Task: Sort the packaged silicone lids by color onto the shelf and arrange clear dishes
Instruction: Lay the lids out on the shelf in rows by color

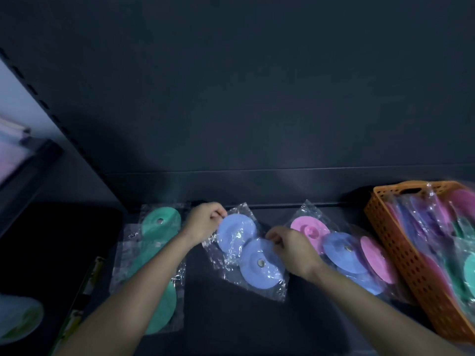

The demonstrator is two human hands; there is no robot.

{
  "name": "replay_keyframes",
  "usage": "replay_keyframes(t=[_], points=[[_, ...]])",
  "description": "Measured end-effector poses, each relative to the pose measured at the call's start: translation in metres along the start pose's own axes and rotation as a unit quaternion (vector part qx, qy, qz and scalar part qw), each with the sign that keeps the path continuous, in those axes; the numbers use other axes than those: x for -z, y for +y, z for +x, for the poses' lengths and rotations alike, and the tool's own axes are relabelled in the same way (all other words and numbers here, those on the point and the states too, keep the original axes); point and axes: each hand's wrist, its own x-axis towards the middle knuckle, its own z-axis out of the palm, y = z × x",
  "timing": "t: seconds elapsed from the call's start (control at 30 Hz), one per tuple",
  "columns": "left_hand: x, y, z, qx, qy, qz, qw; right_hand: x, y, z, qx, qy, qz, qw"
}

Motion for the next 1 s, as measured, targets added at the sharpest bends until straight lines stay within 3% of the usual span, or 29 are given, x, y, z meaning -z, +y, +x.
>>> replay_keyframes(t=[0.13,0.3,0.4,0.5,0.63,0.83,1.0], points=[[0.005,0.008,0.021,-0.083,0.022,0.052,0.995,-0.003,-0.012,0.015,0.037,-0.003,-0.008,0.999],[0.001,0.009,0.027,-0.109,0.078,0.060,0.989,-0.008,-0.020,0.023,0.065,0.030,0.031,0.997],[0.000,0.006,0.012,-0.127,0.109,0.066,0.984,-0.005,-0.020,0.022,0.092,0.041,-0.020,0.995],[-0.008,-0.006,-0.007,-0.144,0.020,0.098,0.985,-0.007,-0.013,0.015,0.097,-0.033,-0.088,0.991],[-0.015,-0.026,-0.018,-0.083,-0.131,0.197,0.968,-0.012,-0.005,0.011,0.097,-0.087,-0.161,0.978],[-0.006,-0.024,-0.010,-0.068,-0.138,0.167,0.974,-0.025,-0.020,0.022,0.127,-0.057,-0.160,0.977],[-0.010,-0.023,-0.015,-0.089,-0.171,0.251,0.949,-0.023,-0.019,0.018,0.107,-0.032,-0.131,0.985]])
